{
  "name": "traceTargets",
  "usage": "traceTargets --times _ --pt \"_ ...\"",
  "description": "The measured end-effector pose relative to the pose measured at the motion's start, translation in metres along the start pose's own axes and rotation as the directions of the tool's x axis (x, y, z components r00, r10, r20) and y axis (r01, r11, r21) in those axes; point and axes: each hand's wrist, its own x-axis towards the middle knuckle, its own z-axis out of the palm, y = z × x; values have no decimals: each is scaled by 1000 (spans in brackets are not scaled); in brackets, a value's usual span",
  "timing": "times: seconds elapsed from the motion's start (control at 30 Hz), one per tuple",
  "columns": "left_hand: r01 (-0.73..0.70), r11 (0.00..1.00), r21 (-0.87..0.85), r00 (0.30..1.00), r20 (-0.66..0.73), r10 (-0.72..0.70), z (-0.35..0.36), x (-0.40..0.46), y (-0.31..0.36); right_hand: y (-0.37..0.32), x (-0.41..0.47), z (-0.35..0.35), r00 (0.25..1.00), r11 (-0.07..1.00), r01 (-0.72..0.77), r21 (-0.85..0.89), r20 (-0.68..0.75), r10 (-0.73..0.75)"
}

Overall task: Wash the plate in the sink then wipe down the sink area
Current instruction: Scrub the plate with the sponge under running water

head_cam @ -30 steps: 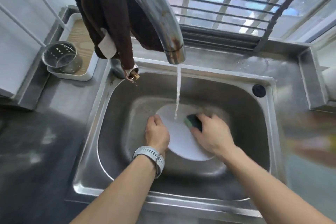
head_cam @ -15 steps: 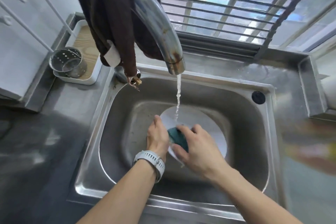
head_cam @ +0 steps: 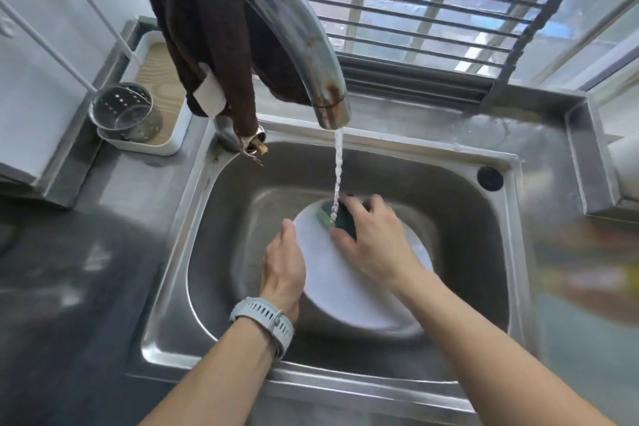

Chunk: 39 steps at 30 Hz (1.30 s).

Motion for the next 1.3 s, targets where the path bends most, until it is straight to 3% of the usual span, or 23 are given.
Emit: traceTargets --times 0.1,0.2,0.3,0.47,0.6,0.77,0.9,1.07,1.2,1.3 --pt "-5 999 -50 999 34 6 -4 -4 3 28 -28 -10 994 991 -99 -94 -46 95" --pt "10 997 -73 999 36 -7 -3 -9 0 -7 -71 -3 999 997 50 51 16 -51" --pt "31 997 -75 999 18 -29 -5 -13 -5 -28 -38 9 986 985 166 46 -29 -165" --pt "45 997 -61 998 45 -43 -7 -10 -5 6 -14 3 988 993 -115 -26 -108 111" --pt "40 997 -64 999 11 -39 -5 -12 -8 -31 -53 13 993 991 116 70 -25 -115" --pt "39 993 -115 999 39 -35 -5 -13 -9 -6 -1 9 987 991 -131 19 -94 132" --pt "69 994 -82 997 25 -67 -1 -15 -7 -31 -39 14 997 994 83 77 -11 -82" --pt "68 991 -115 997 40 -64 6 -15 -3 -21 -1 6 985 983 -162 83 -51 167" --pt "136 959 -248 991 36 -131 11 -3 4 -49 -60 -2 999 994 -23 109 34 19" --pt "110 969 -220 994 14 -110 7 -6 8 -28 -100 -19 995 998 12 69 93 -18"
